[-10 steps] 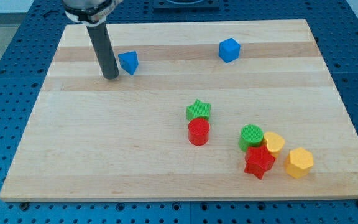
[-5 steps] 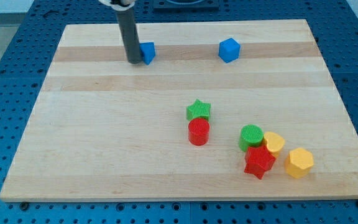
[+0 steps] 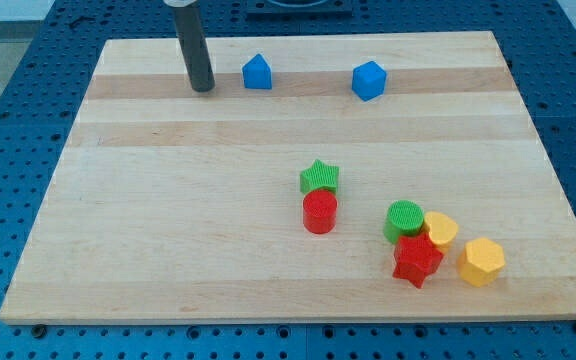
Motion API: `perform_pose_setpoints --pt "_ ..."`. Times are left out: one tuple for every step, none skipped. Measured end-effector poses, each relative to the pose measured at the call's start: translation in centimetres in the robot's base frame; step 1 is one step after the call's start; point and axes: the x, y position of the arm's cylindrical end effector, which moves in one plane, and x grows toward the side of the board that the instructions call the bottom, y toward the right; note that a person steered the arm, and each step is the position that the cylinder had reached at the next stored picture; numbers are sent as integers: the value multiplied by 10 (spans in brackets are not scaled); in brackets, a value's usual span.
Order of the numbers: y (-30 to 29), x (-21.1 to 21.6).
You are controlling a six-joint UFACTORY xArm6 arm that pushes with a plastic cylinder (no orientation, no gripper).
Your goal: Push the blue triangle to the top center
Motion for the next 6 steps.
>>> perform_pose_setpoints --pt "46 0" --pt "56 -15" --pt "43 -33" --pt "70 -34" --pt "83 -34" --pt "78 -31"
